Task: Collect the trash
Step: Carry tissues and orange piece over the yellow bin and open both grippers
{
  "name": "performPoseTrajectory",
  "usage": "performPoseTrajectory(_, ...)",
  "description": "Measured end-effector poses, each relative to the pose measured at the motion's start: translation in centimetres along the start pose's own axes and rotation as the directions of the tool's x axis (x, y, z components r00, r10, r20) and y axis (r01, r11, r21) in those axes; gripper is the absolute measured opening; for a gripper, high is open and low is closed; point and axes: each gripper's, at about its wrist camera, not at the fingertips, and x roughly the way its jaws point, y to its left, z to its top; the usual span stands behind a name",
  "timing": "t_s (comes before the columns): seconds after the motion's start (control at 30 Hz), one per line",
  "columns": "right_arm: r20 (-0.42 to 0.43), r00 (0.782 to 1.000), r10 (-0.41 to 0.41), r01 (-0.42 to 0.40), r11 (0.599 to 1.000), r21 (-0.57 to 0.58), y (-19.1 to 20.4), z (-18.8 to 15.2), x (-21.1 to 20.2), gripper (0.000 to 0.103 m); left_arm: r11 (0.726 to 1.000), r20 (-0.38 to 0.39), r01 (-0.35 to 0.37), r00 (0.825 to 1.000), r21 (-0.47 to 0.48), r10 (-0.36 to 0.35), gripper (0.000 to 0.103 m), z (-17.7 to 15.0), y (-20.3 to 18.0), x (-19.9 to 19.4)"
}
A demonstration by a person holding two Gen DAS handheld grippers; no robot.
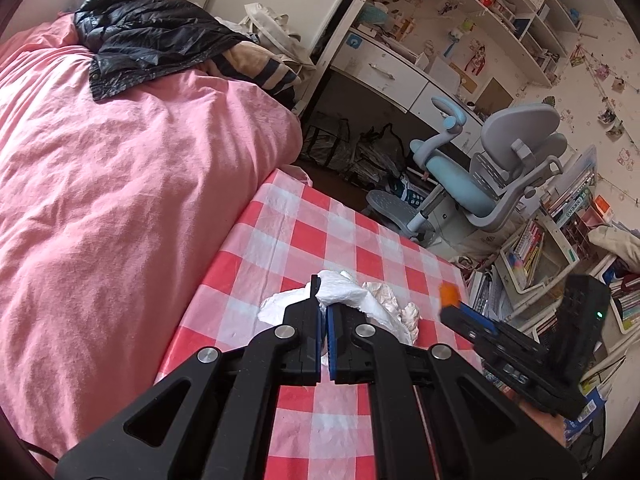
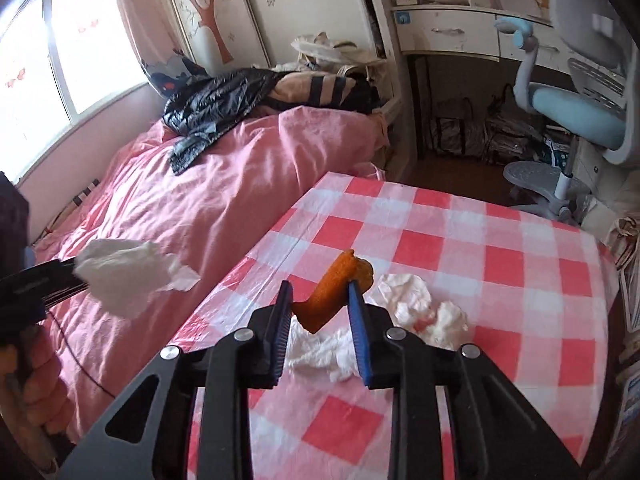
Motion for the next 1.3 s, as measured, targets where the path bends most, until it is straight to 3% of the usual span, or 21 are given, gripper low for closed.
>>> performPoseTrajectory(0.13,-0.015,0.999,0.028,-0.027,0.999,0.042,-0.6,-4.3,-3.5,0.028,0.999,-0.006,0.008,1.0,0.046,-0.008,0.003,-0.5,-1.3,-0.1)
performPoseTrajectory(0.33,-0.064,0.994,0.092,-0.086,0.993,0.083,0.9,-10.5,-4.1,0.028,0.993,-0.017,0.015,1.0,0.118,-0.014,0.003,-1.6,-3.1,-0.1)
performPoseTrajectory(0.67,-0.154,0.974,0.169,-0.163,0.985,0.051,3.7,-14.7,-4.2,0.028,0.978,-0.048,0.039,0.998,0.205,-0.03,0.003,-4.9,-4.8,-0.9)
performPoseTrajectory(1.17,-0.382,0.908,0.171,-0.177,0.984,0.02,7.1,-23.3,-2.9,0.029,0.972,-0.1,0.081,0.993,0.219,-0.06,0.003,-10.5,-4.7,-4.0)
performPoseTrajectory(1.3,-0.448,0.882,0.149,-0.167,0.986,0.0,7.5,-24.8,-2.1,0.035,0.975,-0.111,0.093,0.991,0.202,-0.071,0.003,-11.5,-4.3,-4.9)
